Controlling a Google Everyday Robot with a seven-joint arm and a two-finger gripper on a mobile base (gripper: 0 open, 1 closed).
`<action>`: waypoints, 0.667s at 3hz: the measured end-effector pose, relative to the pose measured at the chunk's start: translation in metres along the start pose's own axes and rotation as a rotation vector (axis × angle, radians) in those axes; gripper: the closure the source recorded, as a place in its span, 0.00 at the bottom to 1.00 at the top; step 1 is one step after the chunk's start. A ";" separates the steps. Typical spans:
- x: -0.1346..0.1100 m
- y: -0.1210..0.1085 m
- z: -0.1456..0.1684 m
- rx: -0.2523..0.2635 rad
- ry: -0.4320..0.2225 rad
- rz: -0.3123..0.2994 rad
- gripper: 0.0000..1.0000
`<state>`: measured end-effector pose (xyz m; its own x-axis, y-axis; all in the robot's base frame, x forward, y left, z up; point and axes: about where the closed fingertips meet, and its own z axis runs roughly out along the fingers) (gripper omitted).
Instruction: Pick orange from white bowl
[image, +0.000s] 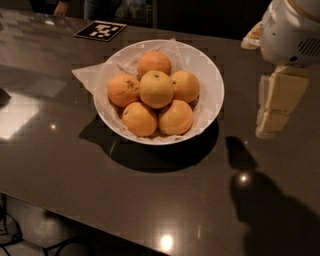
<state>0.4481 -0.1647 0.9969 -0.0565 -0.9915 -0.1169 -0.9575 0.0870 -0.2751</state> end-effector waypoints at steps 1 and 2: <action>-0.003 -0.003 -0.002 0.016 -0.006 -0.002 0.00; -0.017 -0.007 0.000 0.027 -0.047 -0.021 0.00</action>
Offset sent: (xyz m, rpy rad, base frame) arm 0.0098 0.0298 -0.0007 0.0739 -0.0181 0.0603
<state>0.4555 -0.1481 1.0009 -0.0224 -0.9876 -0.1557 -0.9504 0.0694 -0.3032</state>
